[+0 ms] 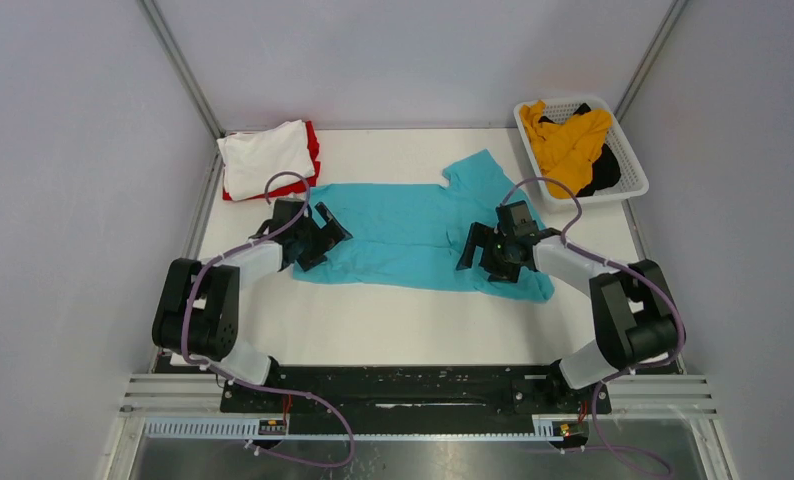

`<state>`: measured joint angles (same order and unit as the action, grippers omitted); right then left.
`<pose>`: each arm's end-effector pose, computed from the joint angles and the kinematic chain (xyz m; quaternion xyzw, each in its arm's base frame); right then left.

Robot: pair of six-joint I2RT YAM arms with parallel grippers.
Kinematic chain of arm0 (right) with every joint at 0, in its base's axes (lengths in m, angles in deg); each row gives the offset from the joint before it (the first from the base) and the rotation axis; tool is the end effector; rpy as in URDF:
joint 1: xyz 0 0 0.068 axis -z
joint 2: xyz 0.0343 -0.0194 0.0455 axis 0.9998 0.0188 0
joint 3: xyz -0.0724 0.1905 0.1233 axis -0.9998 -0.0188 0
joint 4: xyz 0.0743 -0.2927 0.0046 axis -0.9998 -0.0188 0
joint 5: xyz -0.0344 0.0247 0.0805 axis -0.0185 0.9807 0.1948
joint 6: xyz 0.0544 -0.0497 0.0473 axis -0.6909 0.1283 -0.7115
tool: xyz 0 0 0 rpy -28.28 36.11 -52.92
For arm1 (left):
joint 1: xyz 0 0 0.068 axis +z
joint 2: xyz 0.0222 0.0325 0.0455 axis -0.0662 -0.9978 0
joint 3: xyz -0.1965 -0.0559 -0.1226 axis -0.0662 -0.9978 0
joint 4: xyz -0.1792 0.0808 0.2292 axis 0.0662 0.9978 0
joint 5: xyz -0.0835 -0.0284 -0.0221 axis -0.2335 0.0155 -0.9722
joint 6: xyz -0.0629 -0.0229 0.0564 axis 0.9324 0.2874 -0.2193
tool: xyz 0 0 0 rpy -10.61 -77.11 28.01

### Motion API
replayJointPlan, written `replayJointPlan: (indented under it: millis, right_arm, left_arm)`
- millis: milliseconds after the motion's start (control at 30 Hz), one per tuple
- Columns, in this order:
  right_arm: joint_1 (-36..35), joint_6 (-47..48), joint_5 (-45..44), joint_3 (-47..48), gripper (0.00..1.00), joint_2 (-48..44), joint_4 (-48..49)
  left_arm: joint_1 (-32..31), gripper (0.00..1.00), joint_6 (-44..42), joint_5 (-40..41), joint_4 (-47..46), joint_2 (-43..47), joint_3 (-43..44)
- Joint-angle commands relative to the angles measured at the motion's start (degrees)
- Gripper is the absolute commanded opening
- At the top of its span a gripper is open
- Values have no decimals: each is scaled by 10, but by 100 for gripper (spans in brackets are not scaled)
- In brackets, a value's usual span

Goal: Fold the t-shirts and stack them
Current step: Fold the flattened tshirt in 1/3 of the way, then grab the side of the flattened tshirt furthest away from the robot with both arms

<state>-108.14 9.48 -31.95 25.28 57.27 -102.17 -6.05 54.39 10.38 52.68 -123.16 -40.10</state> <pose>0.3321 0.1322 0.0662 0.0712 0.9477 0.2134 0.2264 0.3551 -0.0753 0.0608 -0.2705 0.8950 -0.2367 0.2641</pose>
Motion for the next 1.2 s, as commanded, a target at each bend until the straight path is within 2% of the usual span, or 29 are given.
replayJointPlan:
  millis: [0, 133, 200, 367, 567, 700, 800, 900, 1067, 1167]
  right_arm:
    - [-5, -7, 1, -66, 100, -63, -57]
    - [-5, -4, -7, -118, 99, -130, -102]
    - [-6, -10, 18, -143, 100, -162, -120]
    - [-41, -33, 1, -179, 100, -247, -167]
    - [-43, -24, -14, -170, 99, -284, -182]
    - [-43, -32, -28, -136, 99, -301, -146]
    - [-43, -42, -58, -118, 99, -325, -102]
    - [-42, -44, -104, -108, 100, -347, -76]
    - [-42, -35, -162, -110, 99, -364, -64]
    - [-42, -22, -163, -117, 99, -370, -49]
  left_arm:
    - [-5, 99, 1, -19, 78, 50, -93]
    - [-8, 99, 0, 18, 145, 153, -144]
    - [-12, 99, 3, 9, 170, 192, -164]
    - [-32, 99, 38, 25, 192, 285, -223]
    - [-33, 99, 36, 61, 249, 355, -200]
    - [-33, 99, 18, 92, 256, 382, -163]
    - [-33, 99, 3, 158, 255, 368, -109]
    - [-22, 99, -23, 217, 248, 312, -45]
    - [31, 99, -68, 218, 225, 156, 76]
    - [46, 90, -97, 220, 224, 59, 149]
